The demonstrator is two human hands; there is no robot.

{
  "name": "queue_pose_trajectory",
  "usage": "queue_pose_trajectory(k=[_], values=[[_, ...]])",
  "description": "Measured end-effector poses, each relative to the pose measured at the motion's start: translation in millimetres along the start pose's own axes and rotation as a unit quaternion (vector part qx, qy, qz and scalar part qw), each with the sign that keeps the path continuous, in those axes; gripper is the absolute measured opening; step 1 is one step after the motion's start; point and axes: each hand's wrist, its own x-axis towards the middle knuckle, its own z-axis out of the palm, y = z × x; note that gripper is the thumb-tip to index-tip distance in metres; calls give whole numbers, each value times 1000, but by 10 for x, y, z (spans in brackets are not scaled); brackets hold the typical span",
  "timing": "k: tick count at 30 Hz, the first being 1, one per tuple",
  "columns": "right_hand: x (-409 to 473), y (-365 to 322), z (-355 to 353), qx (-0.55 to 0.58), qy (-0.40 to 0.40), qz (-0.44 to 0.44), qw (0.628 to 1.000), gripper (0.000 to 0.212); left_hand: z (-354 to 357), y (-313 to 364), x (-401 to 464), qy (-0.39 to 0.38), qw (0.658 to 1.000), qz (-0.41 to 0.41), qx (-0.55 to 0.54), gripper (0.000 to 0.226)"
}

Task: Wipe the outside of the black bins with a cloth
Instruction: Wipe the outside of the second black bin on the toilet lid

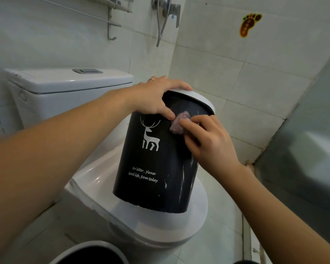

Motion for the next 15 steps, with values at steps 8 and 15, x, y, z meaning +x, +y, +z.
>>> queue_pose_trajectory(k=[8, 15], values=[[-588, -274, -17, 38, -94, -135, 986, 22, -8, -28, -24, 1, 1000, -8, -10, 83], [-350, -236, -27, 16, -31, -27, 999, 21, 9, -28, -11, 10, 1000, -12, 4, 83]])
